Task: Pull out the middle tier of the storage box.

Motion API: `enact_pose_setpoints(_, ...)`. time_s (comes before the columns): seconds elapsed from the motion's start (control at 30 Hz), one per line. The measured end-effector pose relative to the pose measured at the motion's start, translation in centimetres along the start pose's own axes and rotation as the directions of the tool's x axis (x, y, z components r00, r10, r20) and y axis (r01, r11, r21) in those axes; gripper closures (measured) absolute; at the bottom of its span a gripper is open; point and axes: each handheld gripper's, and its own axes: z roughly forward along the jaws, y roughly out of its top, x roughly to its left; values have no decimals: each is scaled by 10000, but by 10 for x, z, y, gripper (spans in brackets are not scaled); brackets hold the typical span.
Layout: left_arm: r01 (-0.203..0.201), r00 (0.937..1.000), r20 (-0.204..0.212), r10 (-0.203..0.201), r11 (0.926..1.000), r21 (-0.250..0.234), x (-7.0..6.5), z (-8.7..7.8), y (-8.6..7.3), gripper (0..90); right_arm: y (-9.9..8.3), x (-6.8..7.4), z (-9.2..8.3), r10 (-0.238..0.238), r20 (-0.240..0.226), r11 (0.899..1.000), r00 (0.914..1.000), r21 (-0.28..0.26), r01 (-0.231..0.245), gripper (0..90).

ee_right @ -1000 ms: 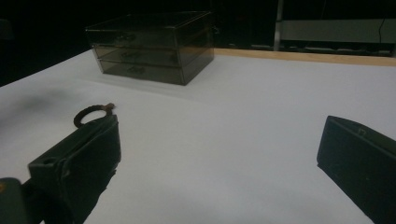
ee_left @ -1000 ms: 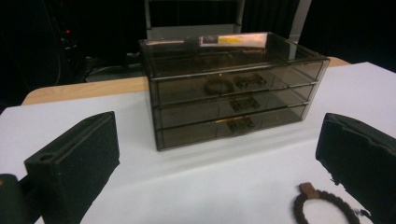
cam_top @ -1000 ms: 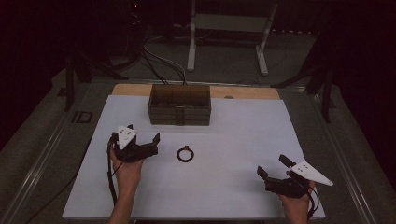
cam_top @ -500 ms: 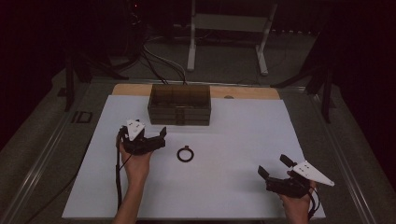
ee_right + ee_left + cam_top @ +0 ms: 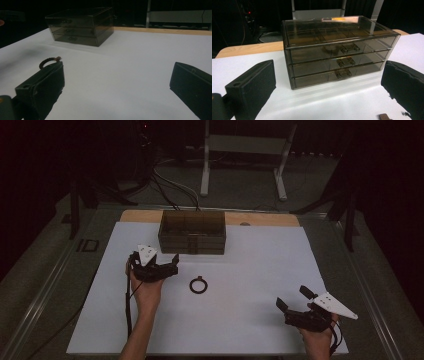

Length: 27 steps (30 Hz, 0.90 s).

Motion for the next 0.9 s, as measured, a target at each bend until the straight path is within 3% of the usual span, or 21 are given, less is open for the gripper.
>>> enact_pose_setpoints(0.9, -108, 9999, -6, 108, 9995, 298, -16, 26, 4, 10, 0, 0, 1, -15, -29, 10000, 10000, 1, 15, 0)
